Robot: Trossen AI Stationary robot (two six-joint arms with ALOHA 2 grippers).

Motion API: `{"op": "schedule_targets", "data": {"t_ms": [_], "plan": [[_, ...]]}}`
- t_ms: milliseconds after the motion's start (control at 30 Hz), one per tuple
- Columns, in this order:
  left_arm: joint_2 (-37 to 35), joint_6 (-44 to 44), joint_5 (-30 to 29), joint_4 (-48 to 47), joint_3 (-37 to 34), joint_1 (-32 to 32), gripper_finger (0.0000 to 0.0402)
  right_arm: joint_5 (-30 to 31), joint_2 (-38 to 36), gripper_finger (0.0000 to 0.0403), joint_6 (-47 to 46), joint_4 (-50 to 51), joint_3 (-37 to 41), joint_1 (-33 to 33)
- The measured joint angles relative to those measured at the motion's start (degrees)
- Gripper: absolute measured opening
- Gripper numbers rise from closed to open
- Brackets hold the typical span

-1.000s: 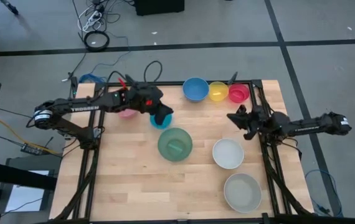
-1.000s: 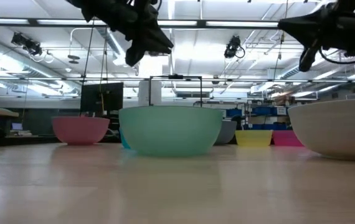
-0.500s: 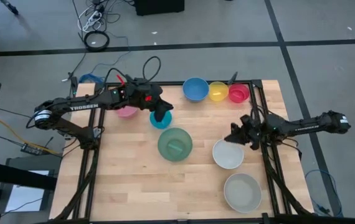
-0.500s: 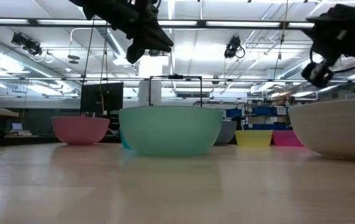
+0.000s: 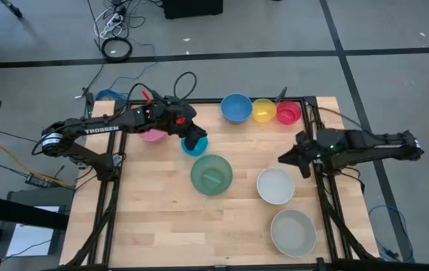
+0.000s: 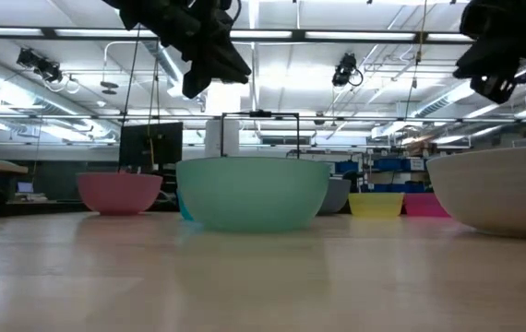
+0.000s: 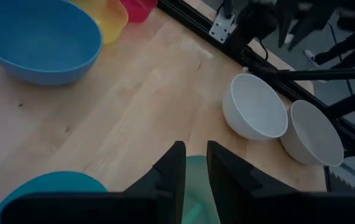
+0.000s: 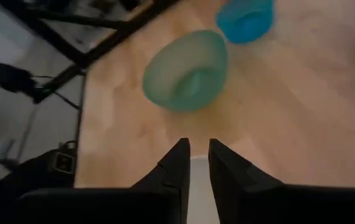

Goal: Nest bowls inside each other
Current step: Stack the gray bowl on top of the green bowl

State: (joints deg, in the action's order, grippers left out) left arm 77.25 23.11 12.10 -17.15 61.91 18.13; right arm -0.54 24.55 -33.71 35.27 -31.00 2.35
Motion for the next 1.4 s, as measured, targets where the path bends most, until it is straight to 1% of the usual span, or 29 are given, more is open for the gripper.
{"op": "schedule_targets", "data": {"t_ms": [100,167,300,433,533,633,767,900,1000,1133,1400], "plan": [[0.0,0.02,-0.02,0.04,0.0,0.0,0.0074,0.39,2.16,0.0058,-3.82,8.07,-2.29,0.0],[0.0,0.01,-0.06,0.02,0.0,-0.02,0.0074,0.39,3.86,0.0071,-6.32,10.92,-2.51,0.0],[0.0,-0.04,-0.43,-0.01,0.0,0.0,0.0074,-0.37,7.23,0.0109,-9.04,11.91,-2.51,0.74],[0.0,-0.06,-0.43,-1.02,-0.02,0.0,0.0074,-4.36,10.29,0.0147,-12.76,12.62,-2.51,2.52],[0.0,-0.16,-0.45,-1.47,-0.02,0.0,0.0074,-6.38,11.48,0.0167,-16.26,12.82,-2.51,5.28],[0.0,-0.26,-0.46,-1.46,-0.02,0.0,0.0074,-5.75,11.98,0.0176,-19.99,13.01,-3.03,9.07],[0.0,-0.62,-0.48,-1.48,-0.02,0.0,0.0074,-2.21,11.96,0.0178,-25.69,12.87,-5.23,15.44],[0.0,-1.3,-0.5,-1.46,-0.02,0.0,0.0074,2.18,13.37,0.0178,-31.45,12.8,-7.64,23.35],[0.0,-1.49,-0.98,-1.46,-0.02,0.0,0.0074,4.22,16.14,0.0178,-35.98,12.51,-8.74,29.19],[0.0,-1.49,-1.1,-1.44,-0.02,0.02,0.0074,4.46,20.9,0.0178,-41.76,11.41,-9.89,36.42],[0.0,-0.59,-1.13,-0.38,-0.04,0.0,0.0074,9.27,28.84,0.0178,-53.0,10.35,-14.24,47.99]]}}
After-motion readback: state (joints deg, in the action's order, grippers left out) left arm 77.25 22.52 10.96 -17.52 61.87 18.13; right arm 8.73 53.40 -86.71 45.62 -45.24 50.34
